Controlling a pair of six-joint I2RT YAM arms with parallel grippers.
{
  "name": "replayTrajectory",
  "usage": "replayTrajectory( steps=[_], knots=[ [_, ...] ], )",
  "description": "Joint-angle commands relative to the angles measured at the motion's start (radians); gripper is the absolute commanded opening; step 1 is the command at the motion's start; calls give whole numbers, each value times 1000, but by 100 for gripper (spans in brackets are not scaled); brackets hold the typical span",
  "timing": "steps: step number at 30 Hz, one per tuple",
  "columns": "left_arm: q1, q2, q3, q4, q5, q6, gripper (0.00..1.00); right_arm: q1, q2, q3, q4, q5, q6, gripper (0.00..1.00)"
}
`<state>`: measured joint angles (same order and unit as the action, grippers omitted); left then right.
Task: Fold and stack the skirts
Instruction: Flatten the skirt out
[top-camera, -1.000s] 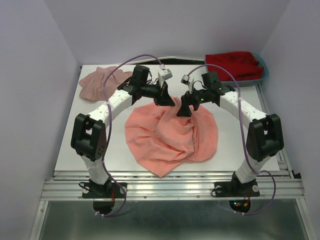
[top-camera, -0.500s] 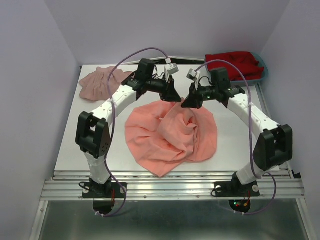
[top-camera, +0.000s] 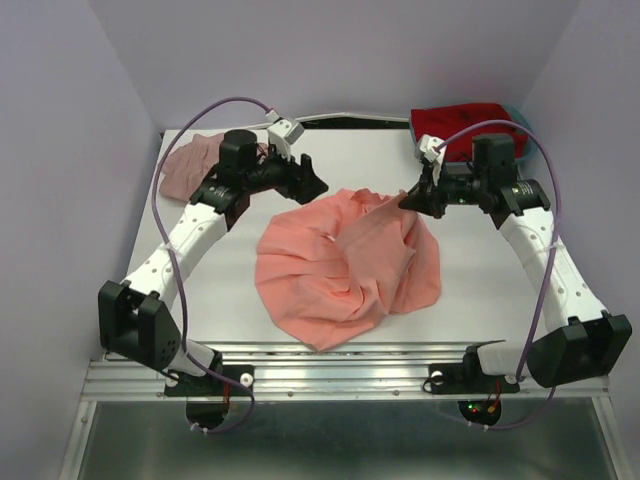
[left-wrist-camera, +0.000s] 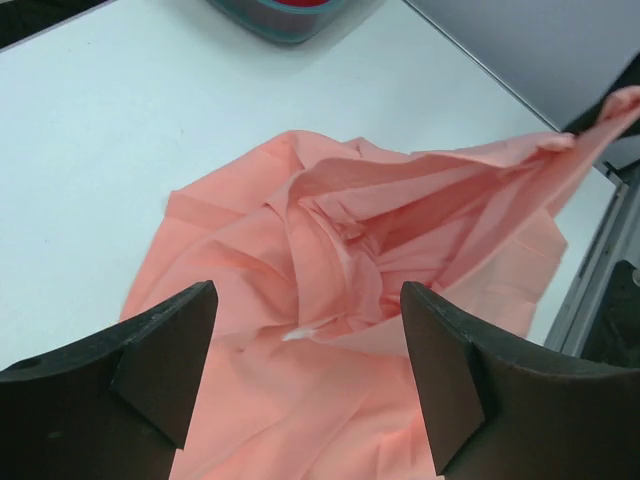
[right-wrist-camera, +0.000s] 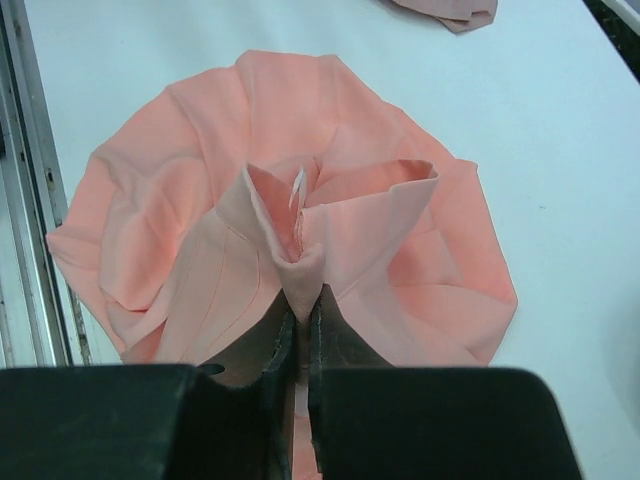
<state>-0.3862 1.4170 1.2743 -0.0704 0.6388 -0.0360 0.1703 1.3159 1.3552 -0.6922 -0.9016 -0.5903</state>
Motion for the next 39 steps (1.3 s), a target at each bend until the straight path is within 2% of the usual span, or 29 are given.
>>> replayTrajectory(
  steps=[1, 4, 8, 10, 15, 21, 27, 36, 39],
  knots=[
    [-23, 120, -6, 2, -76, -33, 86, 3, -23, 44, -78, -14, -114, 1],
    [-40, 229, 58, -57, -56, -22, 87, 3, -27, 48, -87, -17, -135, 1],
    [-62, 313, 74, -48, -33, -22, 86, 3, -62, 27, -98, 9, -201, 1],
    [-82, 361, 83, -42, -30, -28, 86, 3, -118, -4, -12, 42, -194, 1],
    [-121, 413, 83, -34, 16, -28, 84, 3, -185, -8, 77, 64, -177, 1],
    [-143, 438, 71, -22, 42, -25, 83, 3, -211, 50, 221, 64, -71, 1],
    [-143, 459, 89, -11, 70, -67, 83, 3, -187, 151, 211, 53, -37, 1],
    [-146, 418, -27, 14, 91, -91, 77, 3, -193, 148, 304, 127, 41, 1],
    [-131, 375, -21, -61, 52, -47, 75, 3, -185, 150, 329, 211, 40, 1]
  ],
)
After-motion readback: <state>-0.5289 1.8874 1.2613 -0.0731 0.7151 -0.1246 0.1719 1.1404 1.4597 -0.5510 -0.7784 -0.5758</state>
